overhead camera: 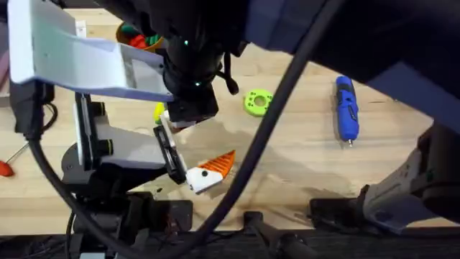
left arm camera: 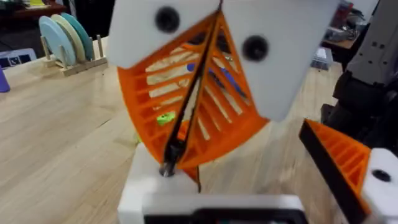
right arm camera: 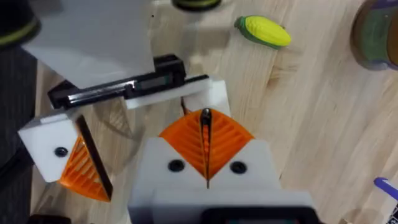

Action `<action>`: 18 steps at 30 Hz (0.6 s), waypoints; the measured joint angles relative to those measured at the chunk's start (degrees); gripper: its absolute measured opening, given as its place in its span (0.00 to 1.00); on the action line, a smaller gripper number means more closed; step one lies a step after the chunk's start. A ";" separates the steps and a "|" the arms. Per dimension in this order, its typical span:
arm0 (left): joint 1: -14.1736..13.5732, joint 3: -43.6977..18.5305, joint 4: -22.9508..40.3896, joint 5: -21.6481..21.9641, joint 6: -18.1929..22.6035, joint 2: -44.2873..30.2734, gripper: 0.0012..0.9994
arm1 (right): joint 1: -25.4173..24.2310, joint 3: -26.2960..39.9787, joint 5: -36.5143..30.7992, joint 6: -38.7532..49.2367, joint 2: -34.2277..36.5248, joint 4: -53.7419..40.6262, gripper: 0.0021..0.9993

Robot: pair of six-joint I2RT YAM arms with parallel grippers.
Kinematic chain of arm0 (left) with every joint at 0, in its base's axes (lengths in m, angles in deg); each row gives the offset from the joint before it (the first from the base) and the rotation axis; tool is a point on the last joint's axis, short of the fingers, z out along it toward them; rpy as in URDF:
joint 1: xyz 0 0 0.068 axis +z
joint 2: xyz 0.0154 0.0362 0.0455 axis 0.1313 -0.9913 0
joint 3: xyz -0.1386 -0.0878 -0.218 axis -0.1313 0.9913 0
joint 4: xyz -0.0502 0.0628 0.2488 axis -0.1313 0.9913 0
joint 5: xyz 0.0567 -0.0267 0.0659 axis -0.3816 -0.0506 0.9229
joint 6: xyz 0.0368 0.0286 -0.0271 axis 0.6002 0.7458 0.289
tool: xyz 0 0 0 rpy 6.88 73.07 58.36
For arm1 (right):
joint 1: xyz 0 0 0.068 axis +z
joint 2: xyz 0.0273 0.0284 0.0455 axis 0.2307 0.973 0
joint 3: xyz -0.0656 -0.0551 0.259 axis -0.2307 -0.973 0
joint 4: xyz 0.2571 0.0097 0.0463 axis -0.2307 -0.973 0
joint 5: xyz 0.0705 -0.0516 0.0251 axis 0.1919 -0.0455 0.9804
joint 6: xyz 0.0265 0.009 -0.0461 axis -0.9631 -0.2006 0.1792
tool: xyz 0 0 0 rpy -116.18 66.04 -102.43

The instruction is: Pick up the gripper from the table and insert it into the empty holder that is missing its gripper. Then pick up a screw, insert it into the mounting hole, and use the screwdriver to tighten it. Finally, clean up the table by picking up the vegetable and placing it into the bucket.

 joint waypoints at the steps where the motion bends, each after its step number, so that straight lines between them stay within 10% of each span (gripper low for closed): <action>1: 0.00 0.00 0.02 0.00 0.01 0.00 0.99 | 0.00 0.00 -0.02 -0.02 -0.03 -0.02 0.00; 18: 0.00 0.00 0.00 0.00 0.60 0.00 0.99 | -0.83 0.00 0.00 -0.48 -0.75 -0.26 0.00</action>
